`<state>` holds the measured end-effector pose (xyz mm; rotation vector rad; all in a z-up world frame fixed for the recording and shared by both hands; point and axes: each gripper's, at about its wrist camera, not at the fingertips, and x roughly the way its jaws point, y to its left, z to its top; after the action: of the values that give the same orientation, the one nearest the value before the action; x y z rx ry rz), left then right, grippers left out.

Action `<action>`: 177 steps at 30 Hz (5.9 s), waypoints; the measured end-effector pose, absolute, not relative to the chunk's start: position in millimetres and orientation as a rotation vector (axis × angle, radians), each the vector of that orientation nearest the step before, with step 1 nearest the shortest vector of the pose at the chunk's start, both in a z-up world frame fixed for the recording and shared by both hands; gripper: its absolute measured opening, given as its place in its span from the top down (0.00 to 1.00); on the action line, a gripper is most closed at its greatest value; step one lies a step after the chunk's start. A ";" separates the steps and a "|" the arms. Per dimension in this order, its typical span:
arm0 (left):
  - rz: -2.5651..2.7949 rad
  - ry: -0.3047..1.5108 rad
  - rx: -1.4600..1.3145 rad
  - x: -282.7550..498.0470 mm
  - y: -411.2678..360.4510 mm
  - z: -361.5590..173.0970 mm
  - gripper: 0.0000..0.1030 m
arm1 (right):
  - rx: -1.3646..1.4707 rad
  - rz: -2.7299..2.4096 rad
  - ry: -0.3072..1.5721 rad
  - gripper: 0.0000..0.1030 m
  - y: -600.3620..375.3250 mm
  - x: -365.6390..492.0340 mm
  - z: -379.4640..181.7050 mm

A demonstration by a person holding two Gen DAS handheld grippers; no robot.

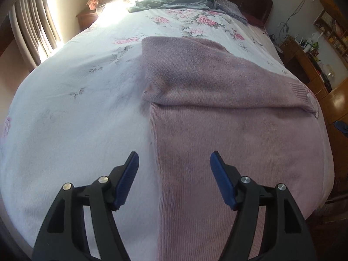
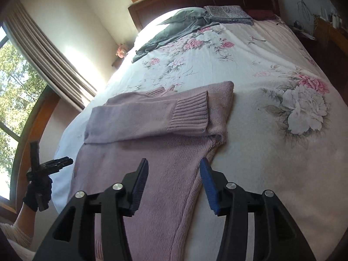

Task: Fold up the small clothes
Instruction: 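Grasp the ribbed hem with both tools, then lift the hem with both tools and fold it toward the collar, then grasp the sweater side edge with the left tool while the right tool grasps beside it, then lift the side edge with both tools and fold it over the sweater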

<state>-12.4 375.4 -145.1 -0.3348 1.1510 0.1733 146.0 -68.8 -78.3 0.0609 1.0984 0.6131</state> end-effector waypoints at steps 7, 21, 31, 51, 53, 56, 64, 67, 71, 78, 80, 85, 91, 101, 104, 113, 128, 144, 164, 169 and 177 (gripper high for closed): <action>0.253 1.275 -0.407 -121.9 377.9 -162.7 0.34 | 0.021 0.646 1.198 0.46 -96.5 28.7 -114.8; 0.190 1.329 -0.553 -183.8 342.6 -200.0 0.33 | 0.053 0.598 1.415 0.46 -119.6 -50.7 -209.4; 0.189 1.318 -0.609 -188.4 339.4 -205.4 0.32 | 0.143 0.629 1.442 0.69 -119.6 -48.0 -238.2; -0.042 1.180 -0.818 -186.3 342.3 -159.4 0.88 | 0.512 0.921 1.180 0.90 -137.1 -29.5 -129.5; -0.048 1.131 -0.830 -178.1 347.9 -146.0 0.88 | 0.545 0.929 1.151 0.90 -139.0 -19.4 -119.4; -0.058 1.078 -0.825 -163.6 355.0 -131.5 0.89 | 0.575 0.930 1.118 0.90 -139.3 0.0 -108.5; -0.020 0.993 -0.857 -118.3 393.4 -128.9 0.91 | 0.577 0.882 1.098 0.90 -125.0 59.7 -96.5; 0.021 0.986 -0.856 -93.3 409.0 -137.6 0.91 | 0.567 0.841 1.119 0.90 -115.1 82.6 -105.5; 0.055 1.001 -0.858 -59.0 426.7 -156.9 0.91 | 0.574 0.780 1.177 0.90 -111.6 120.4 -128.5; 0.080 1.056 -0.863 -20.2 437.4 -188.7 0.87 | 0.597 0.710 1.271 0.90 -100.2 166.6 -164.0; 0.066 1.069 -0.872 -13.9 440.6 -191.6 0.87 | 0.610 0.704 1.290 0.90 -99.3 172.5 -169.9; 0.042 1.053 -0.962 -15.0 458.1 -187.8 0.77 | 0.661 0.717 1.328 0.89 -105.6 179.1 -177.2; 0.137 0.981 -0.878 -23.9 480.7 -158.6 0.62 | 0.627 0.718 1.330 0.77 -108.6 185.9 -168.5; 0.086 1.092 -0.498 19.5 432.5 -154.3 0.54 | 0.364 0.602 1.209 0.45 -111.5 190.0 -120.3; 0.078 1.128 -0.437 31.6 421.4 -164.1 0.51 | 0.326 0.608 1.209 0.45 -104.4 186.7 -116.9; 0.039 1.144 -0.331 40.9 398.5 -163.4 0.89 | 0.068 0.630 1.212 0.43 -68.2 182.9 -119.8; -0.019 1.096 -0.309 27.9 376.2 -151.4 0.89 | -0.217 0.677 1.237 0.55 -11.1 197.8 -148.0; -0.086 0.950 -0.425 16.1 383.1 -106.5 0.91 | 0.000 0.846 1.078 0.91 -28.6 175.4 -74.0; -0.009 0.745 -0.471 173.4 433.4 -48.9 0.92 | 0.082 0.716 0.959 0.91 -14.8 311.1 -27.3; 0.056 0.862 -0.479 220.4 442.1 -104.3 0.91 | 0.100 0.663 1.064 0.91 -4.8 352.1 -78.7; 0.141 1.013 -0.488 244.0 462.1 -181.0 0.90 | 0.085 0.565 1.218 0.91 1.1 389.7 -158.2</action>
<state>244.0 462.1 -181.0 -0.4881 1.0131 0.1413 389.7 1.1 -158.2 0.0849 1.2184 0.5646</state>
